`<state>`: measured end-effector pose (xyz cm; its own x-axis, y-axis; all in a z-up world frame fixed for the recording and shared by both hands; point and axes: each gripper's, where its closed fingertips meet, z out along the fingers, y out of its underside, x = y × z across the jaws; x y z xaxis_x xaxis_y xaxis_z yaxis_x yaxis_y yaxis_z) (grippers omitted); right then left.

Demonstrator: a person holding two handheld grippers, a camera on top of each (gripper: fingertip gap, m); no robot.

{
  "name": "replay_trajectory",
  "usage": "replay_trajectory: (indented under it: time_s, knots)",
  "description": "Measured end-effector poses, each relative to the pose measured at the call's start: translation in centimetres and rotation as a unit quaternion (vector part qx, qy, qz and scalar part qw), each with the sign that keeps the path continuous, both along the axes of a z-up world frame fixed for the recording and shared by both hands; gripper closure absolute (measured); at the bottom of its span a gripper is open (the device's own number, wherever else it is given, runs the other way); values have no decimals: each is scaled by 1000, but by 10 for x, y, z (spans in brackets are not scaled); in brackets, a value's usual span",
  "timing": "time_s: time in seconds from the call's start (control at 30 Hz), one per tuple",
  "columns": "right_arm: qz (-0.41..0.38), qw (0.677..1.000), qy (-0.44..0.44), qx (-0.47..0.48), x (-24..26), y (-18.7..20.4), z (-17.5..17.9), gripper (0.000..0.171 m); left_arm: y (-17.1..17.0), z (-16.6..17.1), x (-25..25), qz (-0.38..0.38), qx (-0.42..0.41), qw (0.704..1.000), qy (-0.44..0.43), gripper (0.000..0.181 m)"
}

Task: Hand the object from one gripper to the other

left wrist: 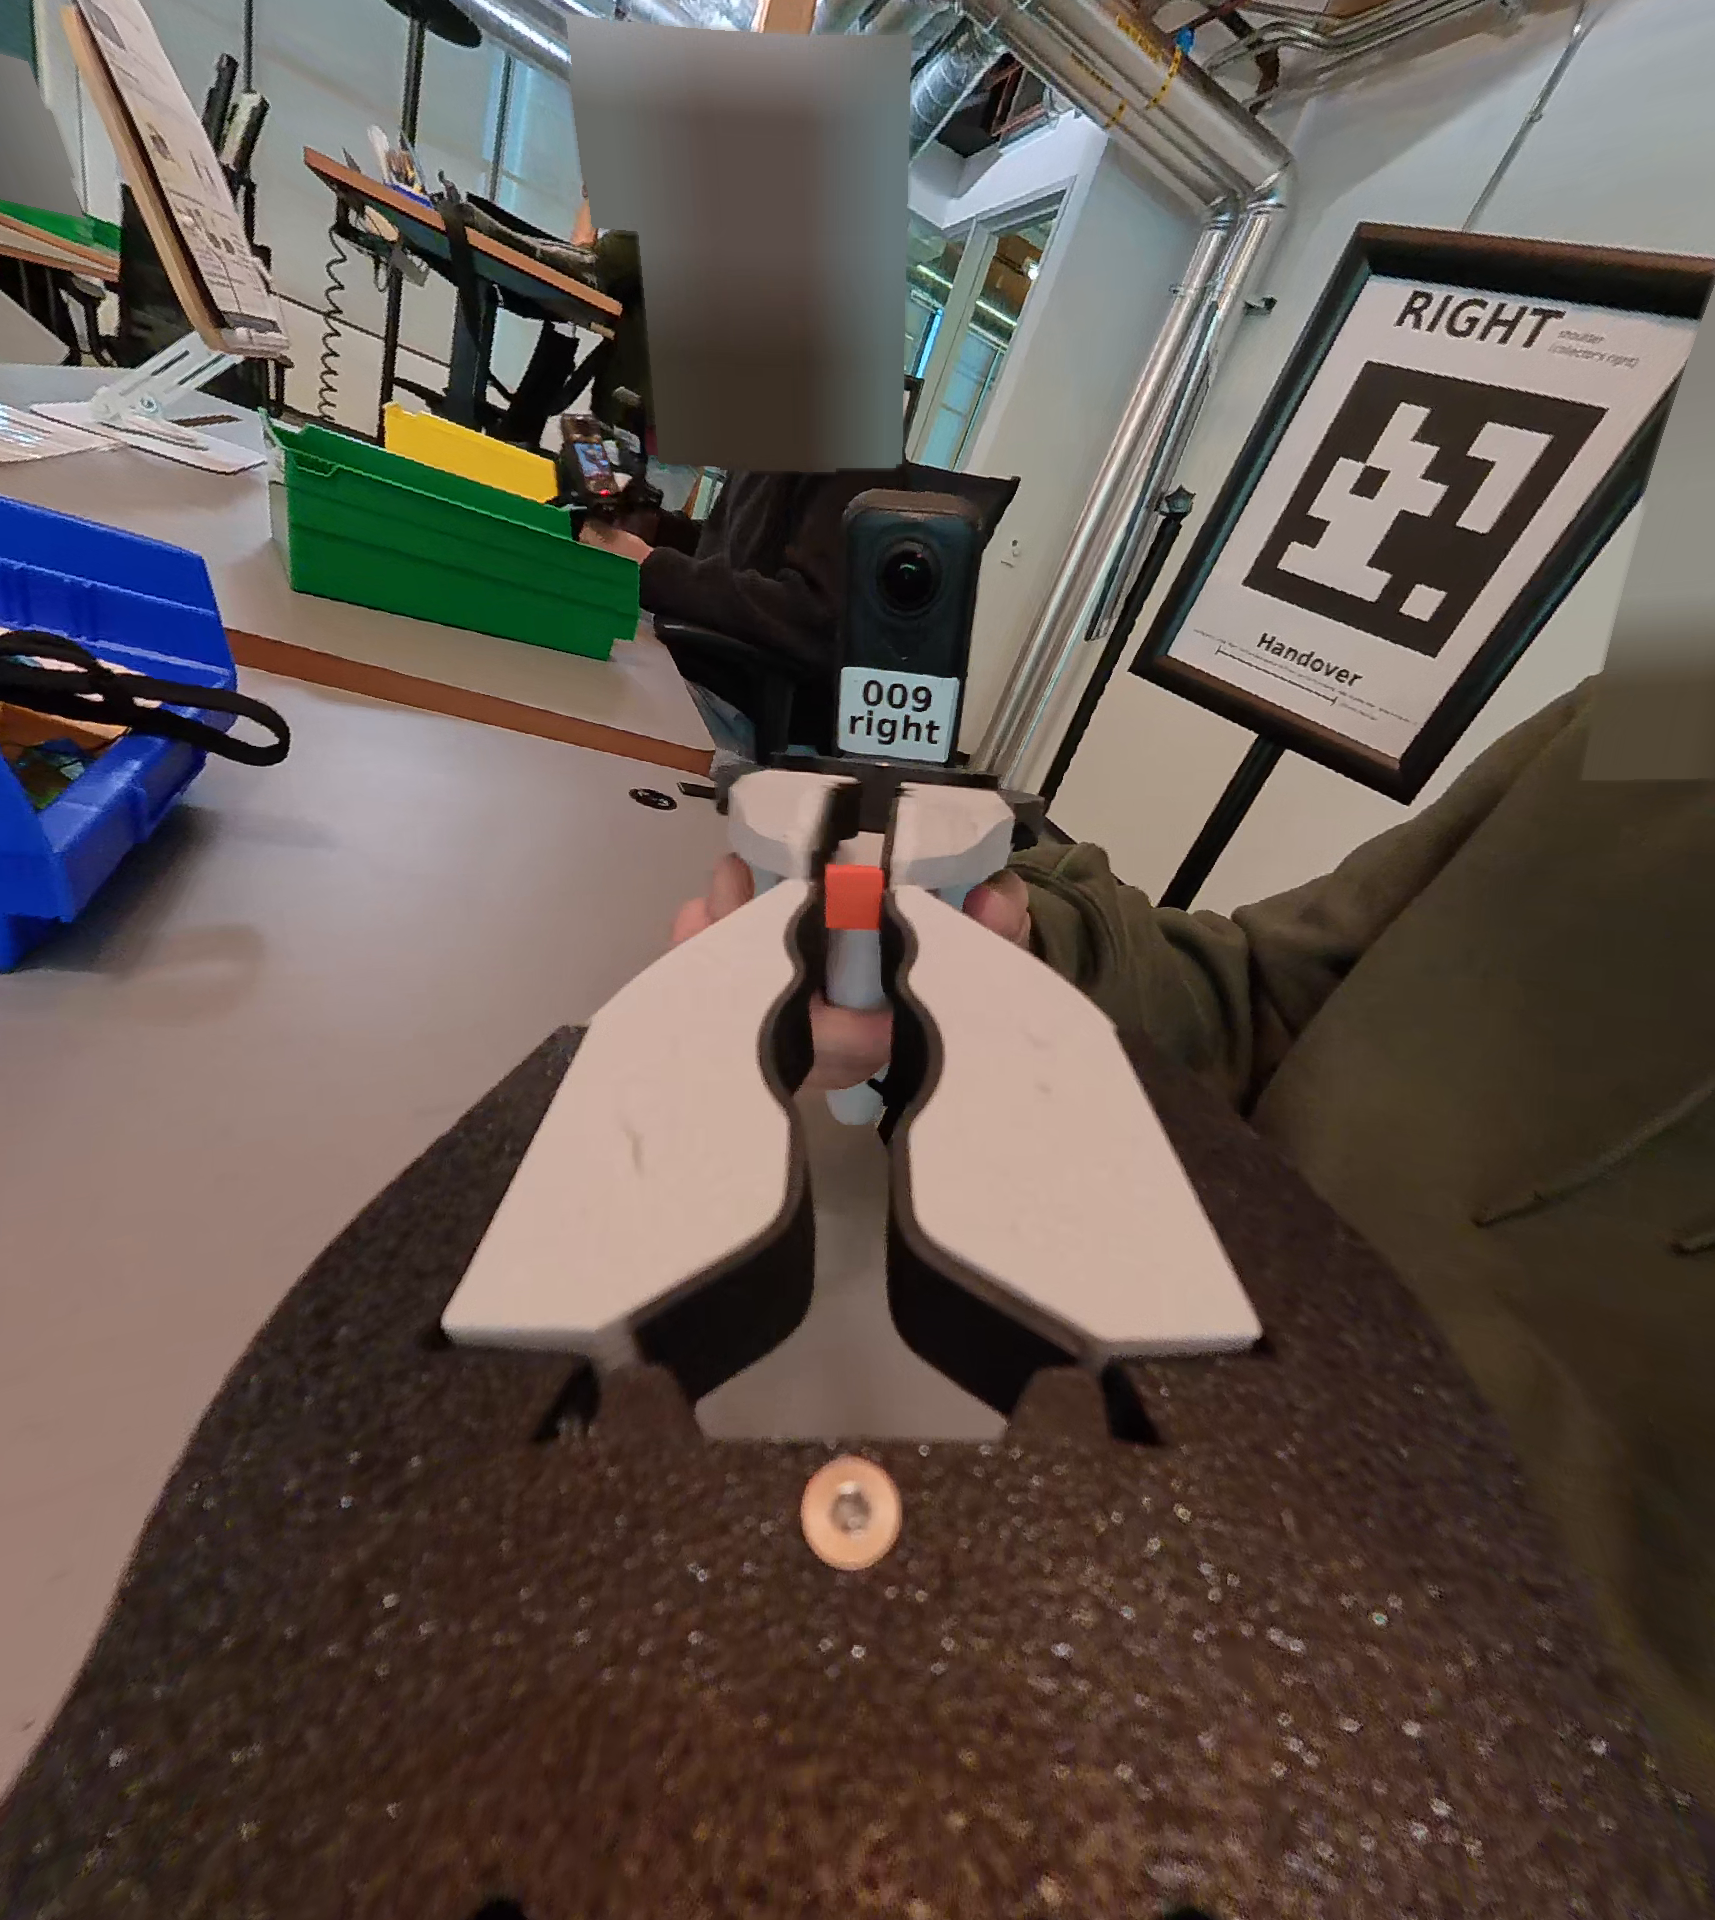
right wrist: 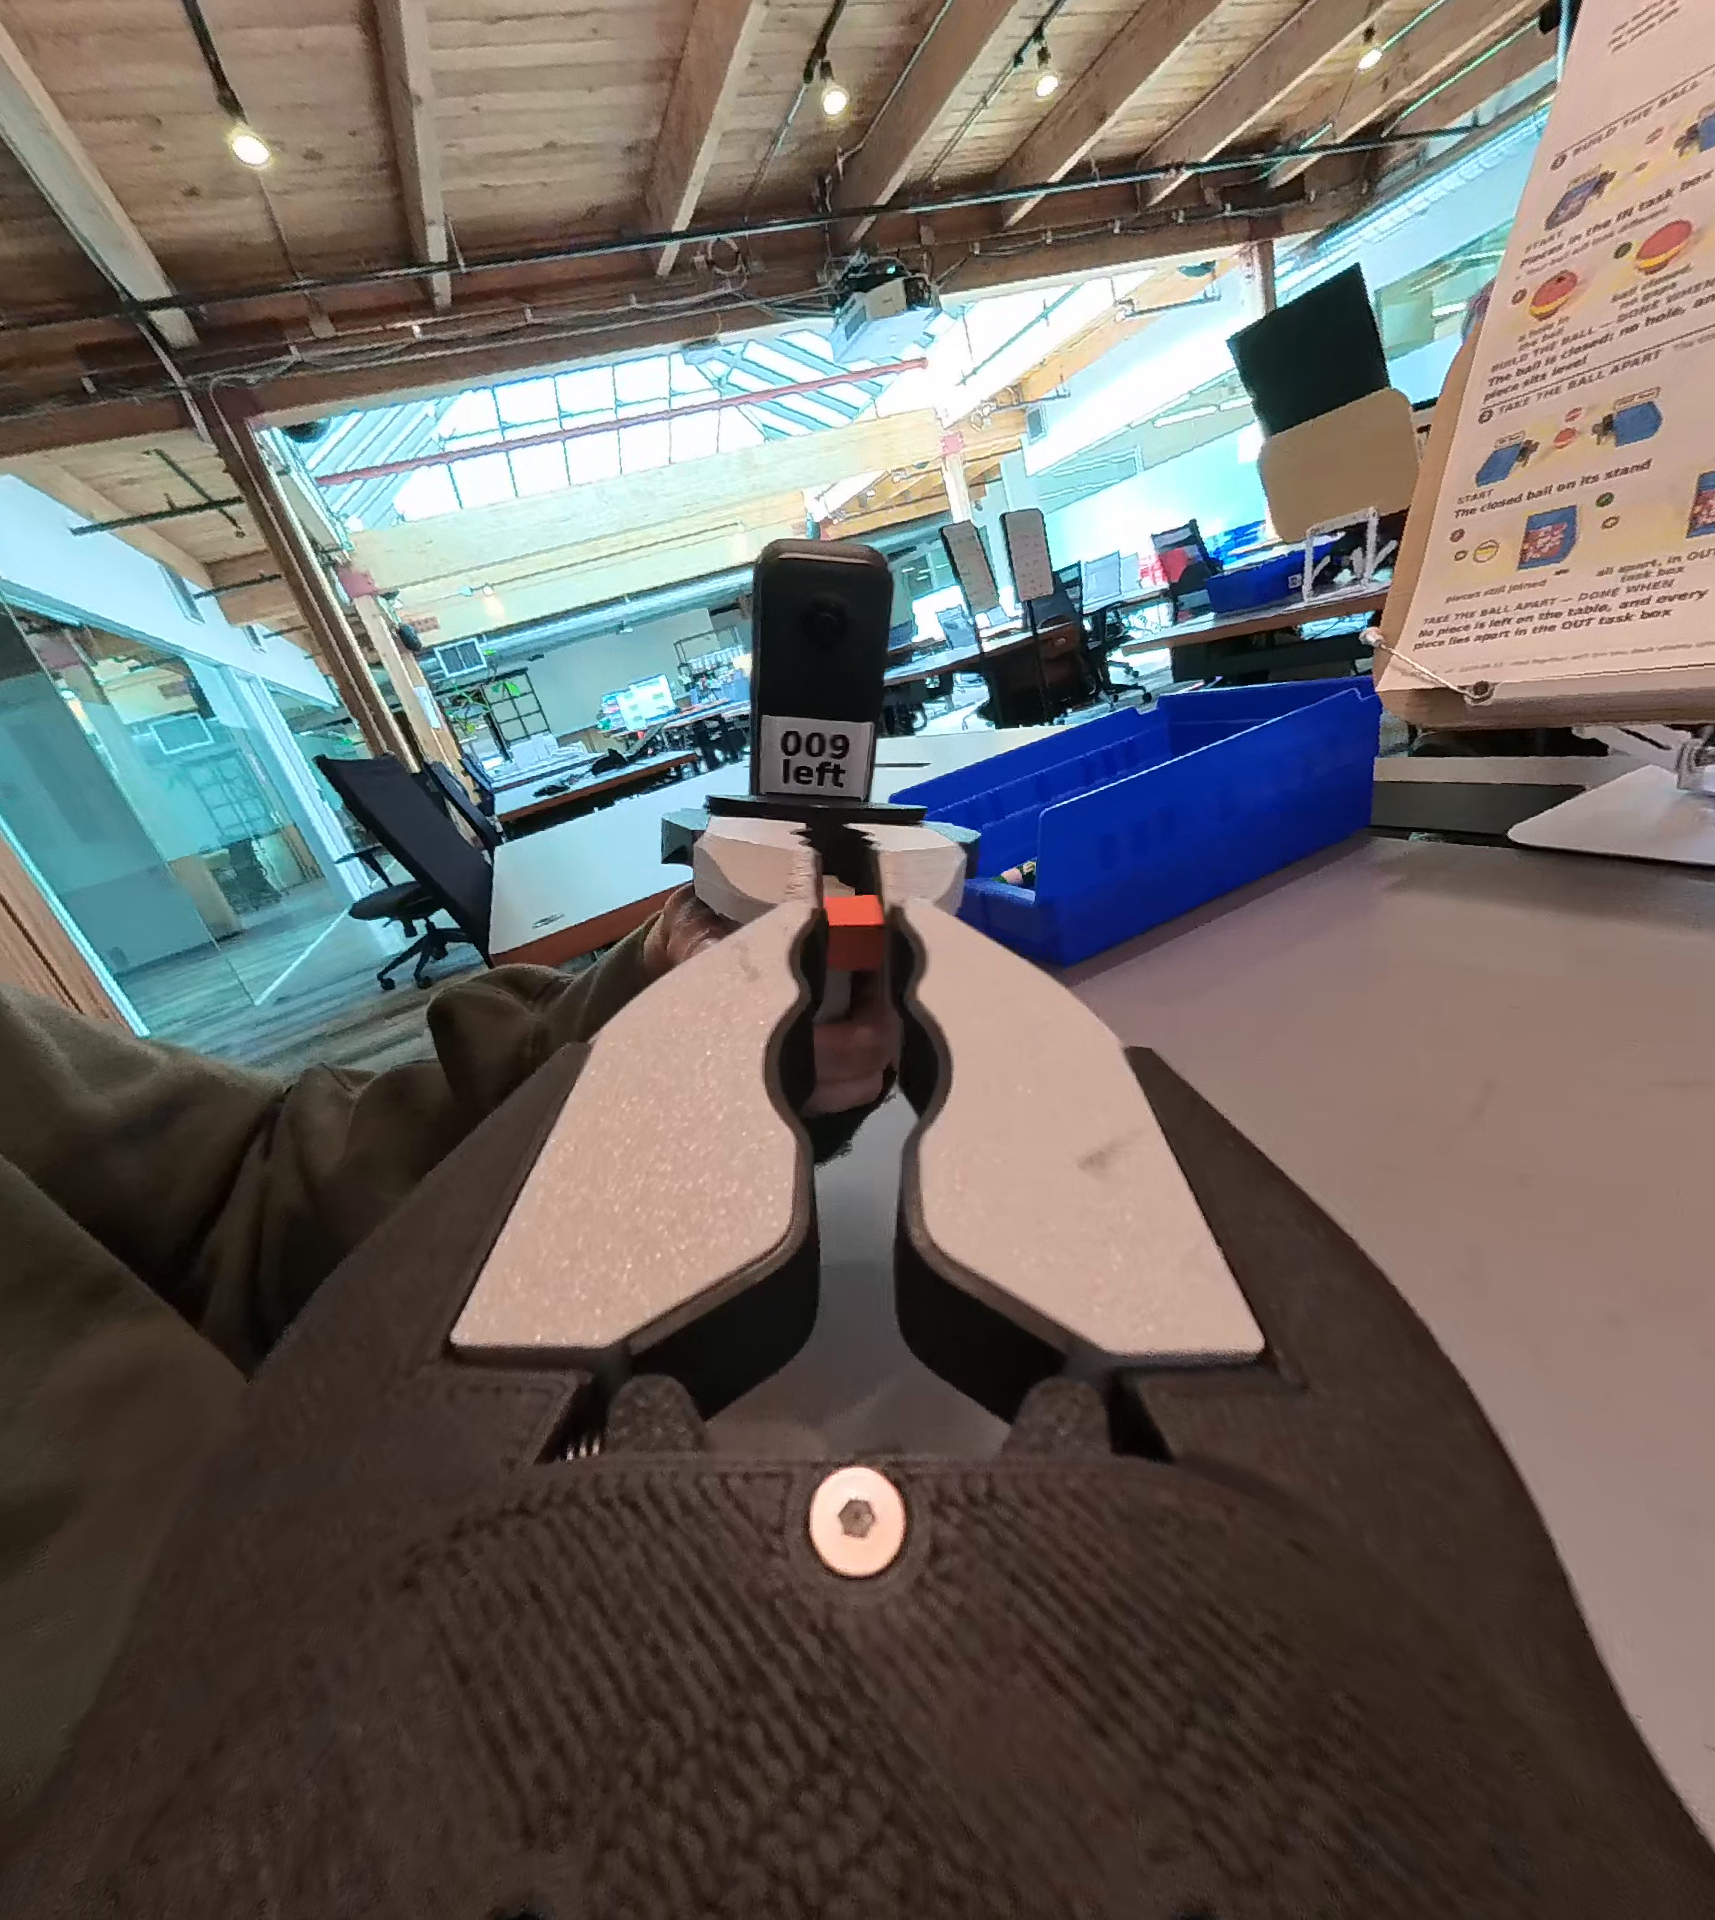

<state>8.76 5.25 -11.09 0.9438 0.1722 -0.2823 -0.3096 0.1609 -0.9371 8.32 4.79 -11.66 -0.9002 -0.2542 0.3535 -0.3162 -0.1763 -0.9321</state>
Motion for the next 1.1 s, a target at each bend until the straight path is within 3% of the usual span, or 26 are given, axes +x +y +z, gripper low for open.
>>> replay_trajectory:
  time_s: [0.23, 0.37, 0.43, 0.53, 0.63, 0.77, 1.1]
  knots:
    - [-10, 1000, -18, -9, 2, 1, -1, 162, 0, -1, 2, 9, 5, 1000, -2, 172]
    - [-65, 997, 34, -4, 20, 0, -1, 162, 4, -3, 17, 97, 59, 992, -62, 170]
    - [-89, 993, 82, 14, 30, -3, -1, 162, 4, -4, 23, 149, 115, 974, -122, 160]
    - [-100, 982, 152, 42, 39, -7, 1, 162, 2, -3, 33, 232, 206, 923, -228, 159]
    - [-112, 975, 180, 63, 41, -9, 3, 162, -3, 8, 34, 292, 225, 871, -324, 163]
    - [-119, 973, 182, 76, 42, -12, 8, 162, -5, 6, 36, 330, 251, 828, -378, 164]
    - [-105, 974, 182, 79, 34, -7, 9, 162, -5, 8, 37, 375, 230, 808, -393, 171]
